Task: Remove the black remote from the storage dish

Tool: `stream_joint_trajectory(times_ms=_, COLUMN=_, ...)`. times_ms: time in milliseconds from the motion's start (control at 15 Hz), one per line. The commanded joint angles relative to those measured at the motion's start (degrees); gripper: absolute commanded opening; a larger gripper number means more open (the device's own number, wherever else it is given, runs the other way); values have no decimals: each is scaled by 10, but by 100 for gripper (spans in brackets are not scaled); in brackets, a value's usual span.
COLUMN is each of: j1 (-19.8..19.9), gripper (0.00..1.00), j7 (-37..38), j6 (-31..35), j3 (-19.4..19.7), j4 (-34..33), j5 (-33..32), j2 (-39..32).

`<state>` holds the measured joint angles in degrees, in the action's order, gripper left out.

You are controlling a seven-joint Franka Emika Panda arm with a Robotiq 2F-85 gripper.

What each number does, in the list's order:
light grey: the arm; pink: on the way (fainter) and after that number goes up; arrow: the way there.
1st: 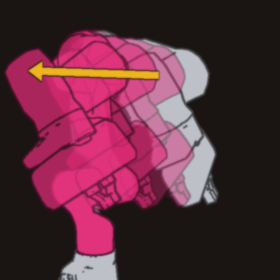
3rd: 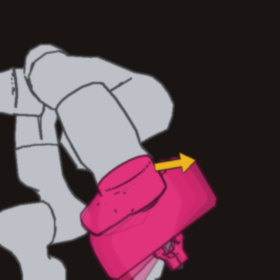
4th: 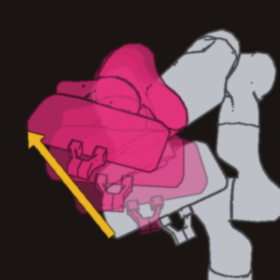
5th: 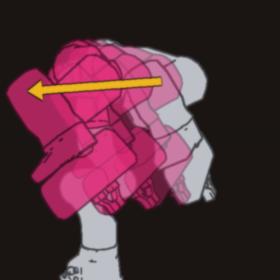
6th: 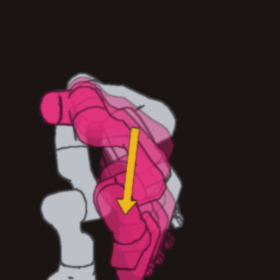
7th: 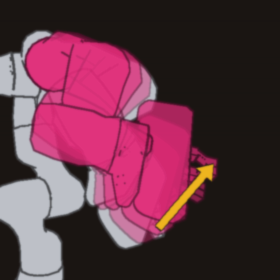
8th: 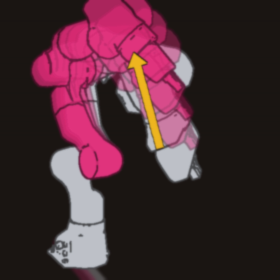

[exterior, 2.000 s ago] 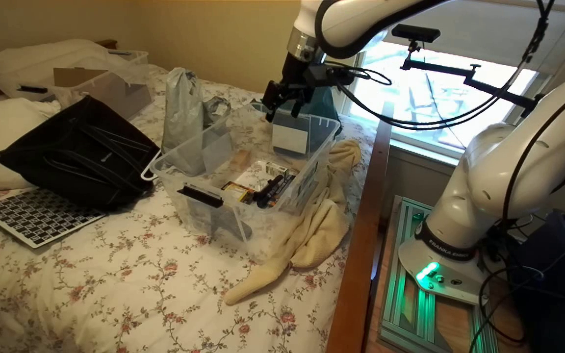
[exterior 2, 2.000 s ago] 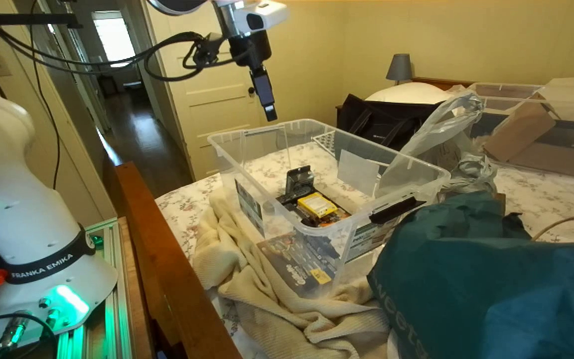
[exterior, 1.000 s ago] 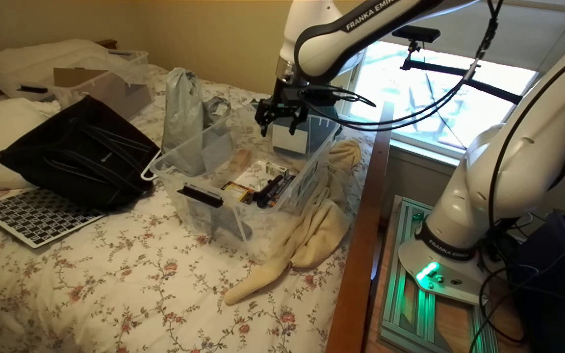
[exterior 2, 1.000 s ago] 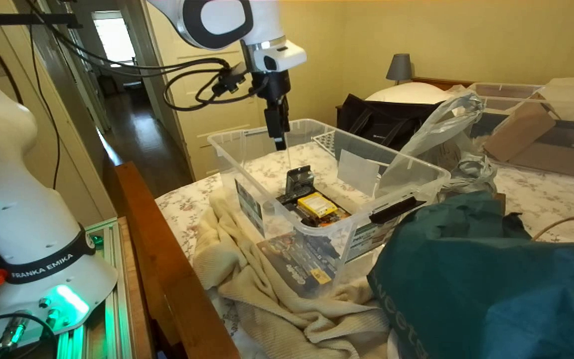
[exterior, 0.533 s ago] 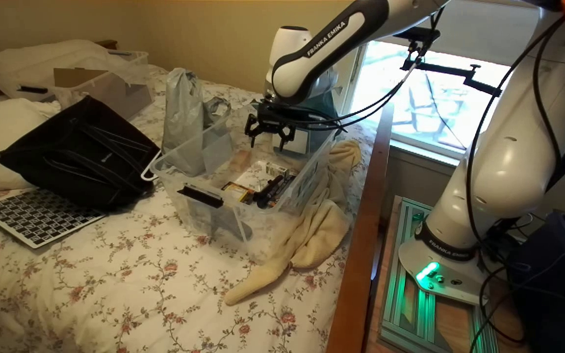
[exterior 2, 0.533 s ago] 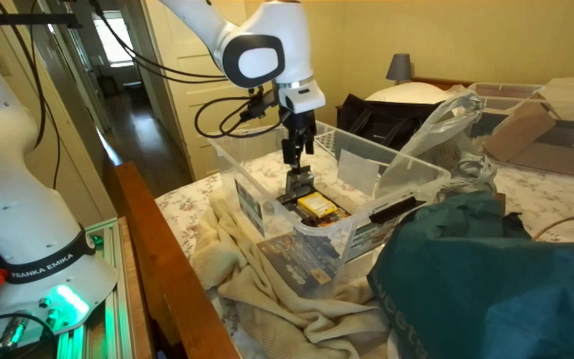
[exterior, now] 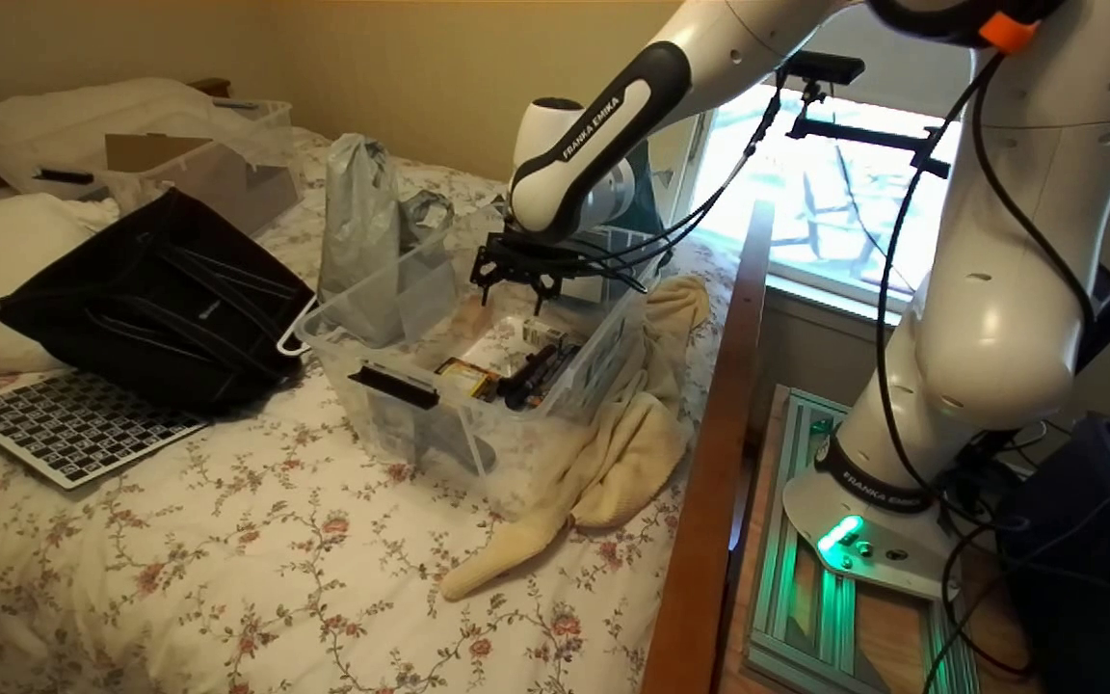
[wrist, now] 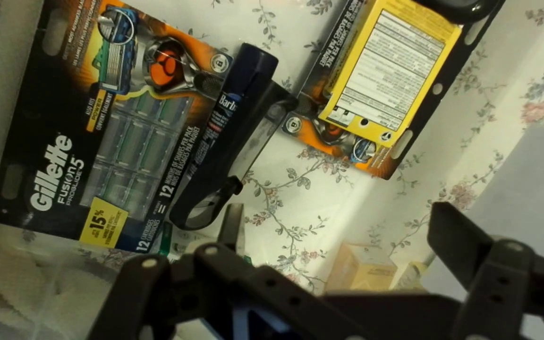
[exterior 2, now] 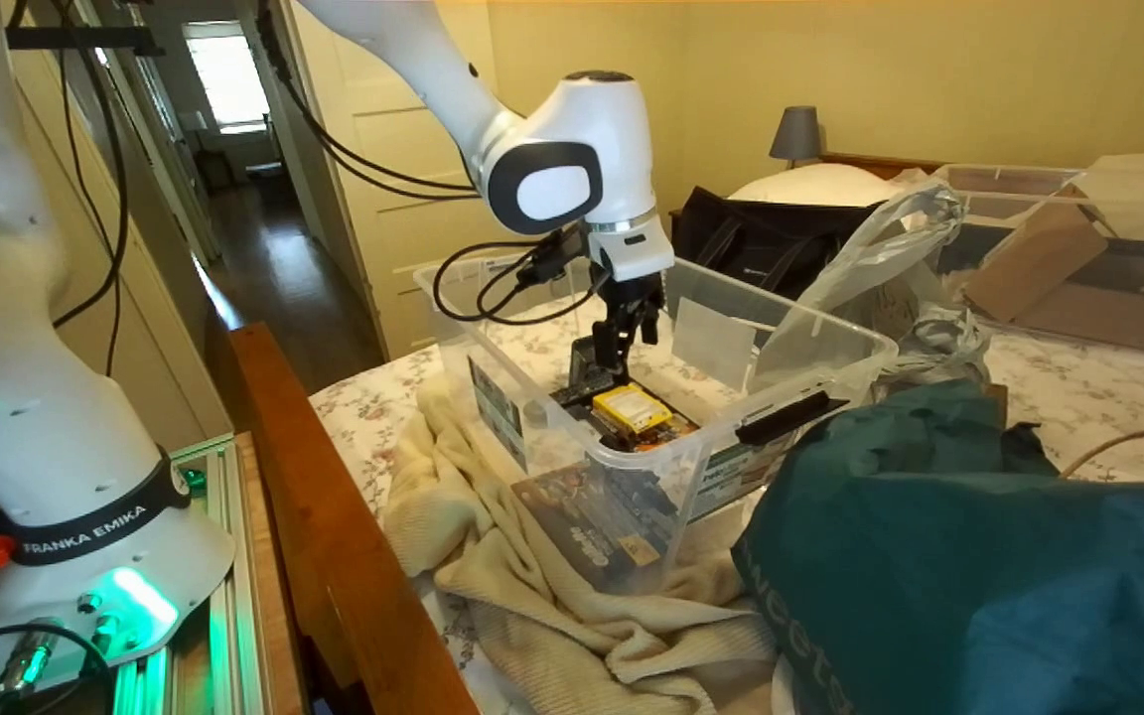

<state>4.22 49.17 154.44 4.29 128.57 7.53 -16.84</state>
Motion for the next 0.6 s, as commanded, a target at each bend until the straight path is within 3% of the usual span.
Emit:
stream_joint_trajectory(times_ms=0, j1=-15, gripper=100, j7=-17, j6=-2, j3=12, j4=-6, j5=14, j2=-6)
stream_joint_trajectory(times_ms=333, j1=-15, gripper=100, j7=-25, j6=-4, j3=10, j4=-14, j5=17, j2=-8)
stream_joint_trajectory(times_ms=533, j1=-17, gripper=100, j7=-9, j6=-59, j3=25, j4=-50, j5=12, j2=-44)
